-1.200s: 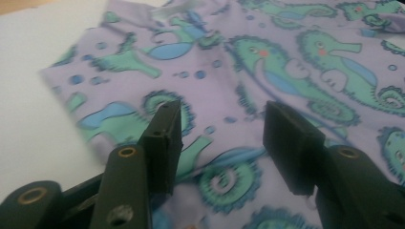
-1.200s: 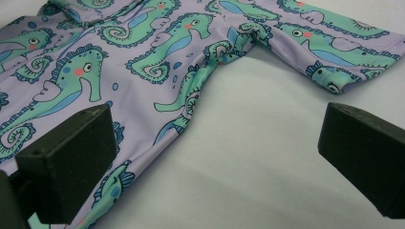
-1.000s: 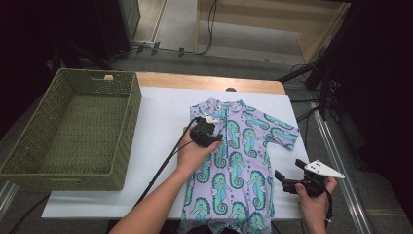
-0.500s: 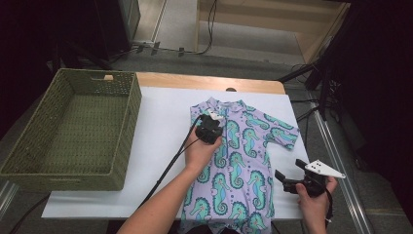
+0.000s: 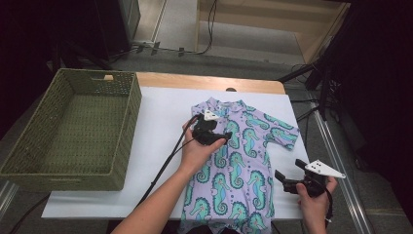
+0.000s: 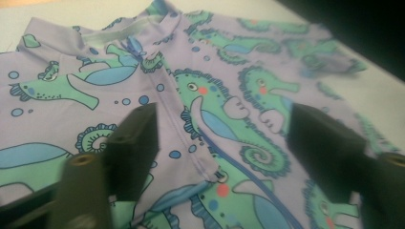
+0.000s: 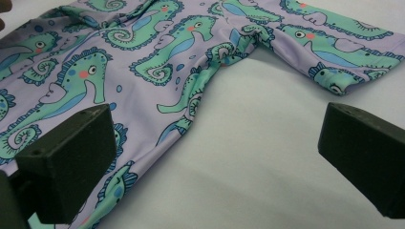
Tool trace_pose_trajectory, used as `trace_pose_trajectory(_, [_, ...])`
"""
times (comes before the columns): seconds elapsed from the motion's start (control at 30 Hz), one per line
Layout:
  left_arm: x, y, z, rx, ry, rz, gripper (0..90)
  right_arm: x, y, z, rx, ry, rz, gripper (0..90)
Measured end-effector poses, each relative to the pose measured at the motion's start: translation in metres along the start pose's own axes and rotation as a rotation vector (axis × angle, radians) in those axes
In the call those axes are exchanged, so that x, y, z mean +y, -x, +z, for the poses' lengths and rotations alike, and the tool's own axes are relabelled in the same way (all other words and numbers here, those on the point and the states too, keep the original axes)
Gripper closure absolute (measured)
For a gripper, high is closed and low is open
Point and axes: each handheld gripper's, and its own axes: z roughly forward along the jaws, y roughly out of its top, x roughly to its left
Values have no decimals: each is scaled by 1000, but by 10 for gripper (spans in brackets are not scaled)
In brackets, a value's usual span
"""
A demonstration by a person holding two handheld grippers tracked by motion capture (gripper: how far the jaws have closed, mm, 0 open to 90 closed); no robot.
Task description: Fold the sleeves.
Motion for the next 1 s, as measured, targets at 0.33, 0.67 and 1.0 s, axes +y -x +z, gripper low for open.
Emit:
trace_pose_trajectory(0.33, [-21, -22, -40, -37, 62, -7, 17, 0, 1, -1, 8, 5, 3, 0])
trace_pose_trajectory(0.67, [-47, -33, -83, -21, 107, 21, 0, 0, 0, 0, 6, 5, -2, 0])
trace_pose_trajectory(1.0, [-67, -32, -112, -15, 124, 39, 0, 0, 0, 0, 5, 1, -3, 0])
